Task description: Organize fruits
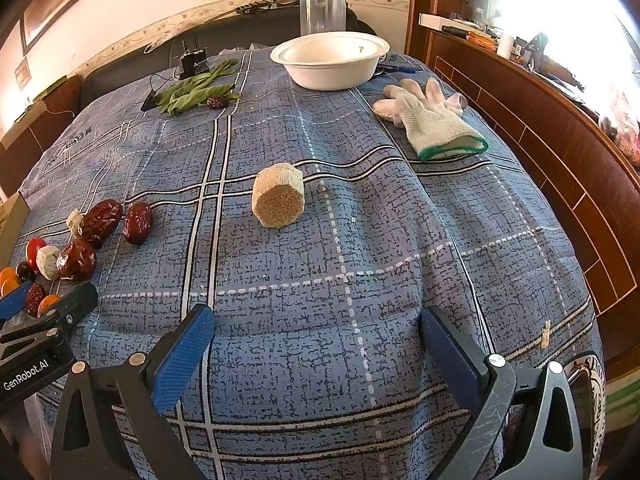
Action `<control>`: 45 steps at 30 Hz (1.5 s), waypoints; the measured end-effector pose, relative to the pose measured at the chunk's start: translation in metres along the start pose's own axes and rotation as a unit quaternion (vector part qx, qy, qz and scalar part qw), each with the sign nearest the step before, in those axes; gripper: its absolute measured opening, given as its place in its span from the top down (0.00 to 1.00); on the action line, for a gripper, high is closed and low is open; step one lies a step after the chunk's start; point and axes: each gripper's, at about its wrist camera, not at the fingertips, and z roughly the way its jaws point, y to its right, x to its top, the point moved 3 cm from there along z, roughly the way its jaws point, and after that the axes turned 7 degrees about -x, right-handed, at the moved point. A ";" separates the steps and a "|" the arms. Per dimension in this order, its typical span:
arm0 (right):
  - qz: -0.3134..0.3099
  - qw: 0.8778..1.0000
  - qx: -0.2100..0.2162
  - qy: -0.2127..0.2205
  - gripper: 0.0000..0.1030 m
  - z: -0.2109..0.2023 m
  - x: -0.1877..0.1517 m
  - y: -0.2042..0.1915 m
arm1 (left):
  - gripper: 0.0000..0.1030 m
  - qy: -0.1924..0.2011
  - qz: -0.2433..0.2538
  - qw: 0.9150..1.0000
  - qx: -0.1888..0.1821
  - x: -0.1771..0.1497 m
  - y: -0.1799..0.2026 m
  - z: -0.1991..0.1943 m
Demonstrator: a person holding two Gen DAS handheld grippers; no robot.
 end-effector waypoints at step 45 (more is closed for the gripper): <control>0.015 0.999 -0.008 -0.033 0.00 -0.004 -0.006 0.001 | 0.00 -0.040 0.021 0.999 -0.019 0.004 -0.001 0.004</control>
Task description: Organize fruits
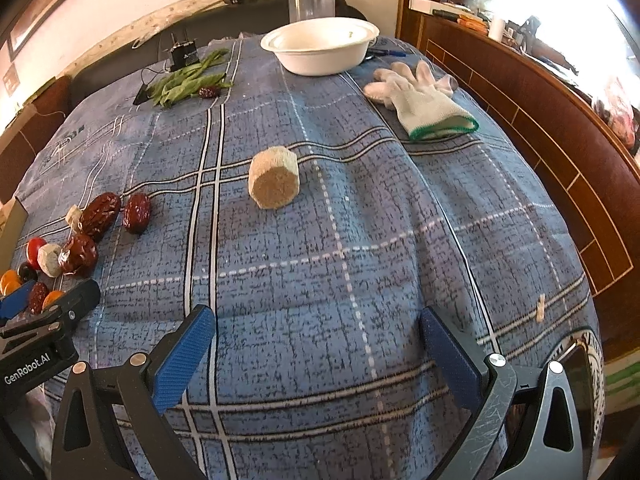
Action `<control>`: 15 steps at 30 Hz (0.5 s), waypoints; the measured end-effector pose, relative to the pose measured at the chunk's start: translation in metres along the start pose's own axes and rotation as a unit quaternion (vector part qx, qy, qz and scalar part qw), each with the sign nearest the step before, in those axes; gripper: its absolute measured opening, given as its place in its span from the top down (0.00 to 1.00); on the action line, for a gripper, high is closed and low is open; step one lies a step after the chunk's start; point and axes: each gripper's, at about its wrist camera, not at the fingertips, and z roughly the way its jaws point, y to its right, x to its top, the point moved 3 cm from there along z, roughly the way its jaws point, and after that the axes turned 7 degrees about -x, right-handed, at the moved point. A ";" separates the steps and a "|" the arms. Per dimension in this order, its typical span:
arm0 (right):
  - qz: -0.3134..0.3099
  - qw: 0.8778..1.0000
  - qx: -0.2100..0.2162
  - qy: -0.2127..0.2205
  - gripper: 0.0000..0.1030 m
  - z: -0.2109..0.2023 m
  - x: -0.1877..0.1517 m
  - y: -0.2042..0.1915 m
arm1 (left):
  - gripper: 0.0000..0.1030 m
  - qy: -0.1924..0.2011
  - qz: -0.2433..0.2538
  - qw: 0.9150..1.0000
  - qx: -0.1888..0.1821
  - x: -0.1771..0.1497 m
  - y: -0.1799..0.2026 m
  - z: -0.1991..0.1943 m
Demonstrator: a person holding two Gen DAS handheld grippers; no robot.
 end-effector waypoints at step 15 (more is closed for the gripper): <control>0.006 0.997 0.025 0.075 0.01 -0.045 -0.006 0.003 | 0.00 0.223 -0.018 0.975 0.013 -0.036 -0.051 -0.174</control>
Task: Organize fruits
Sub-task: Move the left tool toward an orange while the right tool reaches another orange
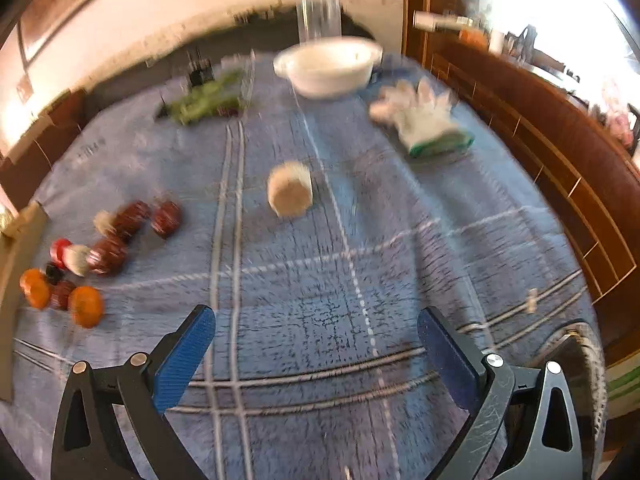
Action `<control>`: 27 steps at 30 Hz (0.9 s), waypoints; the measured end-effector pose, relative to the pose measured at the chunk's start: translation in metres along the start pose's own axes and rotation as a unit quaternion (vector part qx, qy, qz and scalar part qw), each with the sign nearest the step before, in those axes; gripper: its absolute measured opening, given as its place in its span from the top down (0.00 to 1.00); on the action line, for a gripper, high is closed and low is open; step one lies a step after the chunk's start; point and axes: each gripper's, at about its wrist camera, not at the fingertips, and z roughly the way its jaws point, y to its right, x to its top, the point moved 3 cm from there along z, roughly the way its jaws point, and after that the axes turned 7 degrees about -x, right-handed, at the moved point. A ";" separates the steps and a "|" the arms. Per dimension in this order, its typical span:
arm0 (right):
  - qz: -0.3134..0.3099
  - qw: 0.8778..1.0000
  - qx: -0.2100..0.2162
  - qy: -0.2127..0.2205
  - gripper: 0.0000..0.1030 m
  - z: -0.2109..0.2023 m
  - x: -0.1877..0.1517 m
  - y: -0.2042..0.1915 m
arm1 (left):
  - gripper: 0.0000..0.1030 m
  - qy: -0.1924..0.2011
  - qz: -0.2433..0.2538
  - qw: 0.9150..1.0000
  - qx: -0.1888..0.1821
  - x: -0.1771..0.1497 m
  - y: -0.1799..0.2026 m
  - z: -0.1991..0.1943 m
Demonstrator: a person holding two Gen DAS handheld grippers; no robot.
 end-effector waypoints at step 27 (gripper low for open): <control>0.027 0.997 0.029 0.066 0.00 -0.047 0.005 0.016 | 0.00 -0.009 -0.014 1.000 0.018 -0.020 -0.056 -0.004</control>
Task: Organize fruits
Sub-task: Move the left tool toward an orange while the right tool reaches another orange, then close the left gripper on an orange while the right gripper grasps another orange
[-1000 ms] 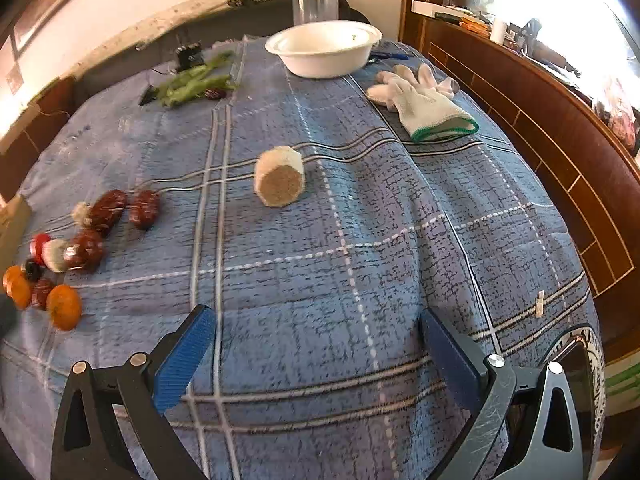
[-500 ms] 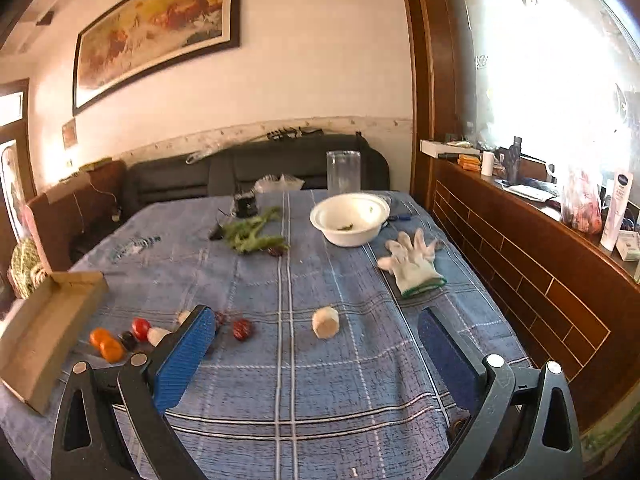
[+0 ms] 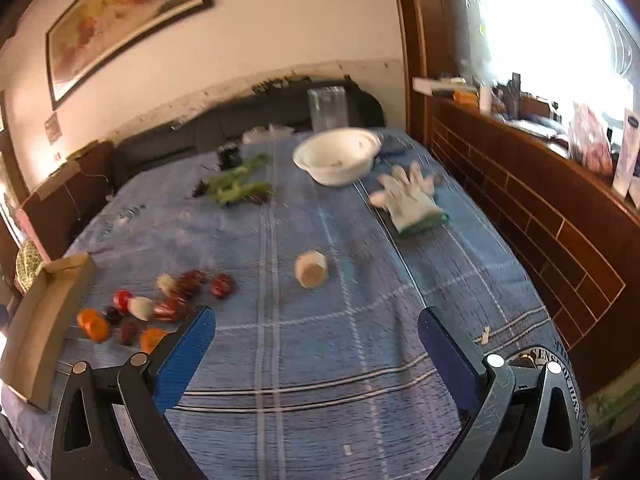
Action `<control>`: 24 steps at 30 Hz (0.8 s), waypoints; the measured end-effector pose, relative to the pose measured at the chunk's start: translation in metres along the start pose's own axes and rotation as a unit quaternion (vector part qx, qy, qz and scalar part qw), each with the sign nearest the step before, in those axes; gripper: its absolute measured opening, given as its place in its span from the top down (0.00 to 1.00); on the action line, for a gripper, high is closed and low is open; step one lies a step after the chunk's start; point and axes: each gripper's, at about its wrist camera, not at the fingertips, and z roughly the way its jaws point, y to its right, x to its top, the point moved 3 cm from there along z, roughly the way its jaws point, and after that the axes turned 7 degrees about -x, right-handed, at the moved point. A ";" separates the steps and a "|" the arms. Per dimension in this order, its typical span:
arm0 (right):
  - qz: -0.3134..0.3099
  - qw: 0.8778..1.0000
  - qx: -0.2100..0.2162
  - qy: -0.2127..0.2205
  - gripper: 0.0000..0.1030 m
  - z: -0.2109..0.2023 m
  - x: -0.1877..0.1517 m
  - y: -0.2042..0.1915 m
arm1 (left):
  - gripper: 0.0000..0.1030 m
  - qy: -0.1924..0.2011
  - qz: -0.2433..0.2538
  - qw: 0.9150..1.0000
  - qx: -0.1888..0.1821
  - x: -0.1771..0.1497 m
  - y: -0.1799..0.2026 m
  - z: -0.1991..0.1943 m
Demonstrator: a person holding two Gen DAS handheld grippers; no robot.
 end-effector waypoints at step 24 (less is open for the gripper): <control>-0.134 0.962 0.202 -0.127 0.67 0.070 -0.034 -0.160 | 0.75 -0.141 -0.032 0.983 -0.109 -0.023 0.008 0.104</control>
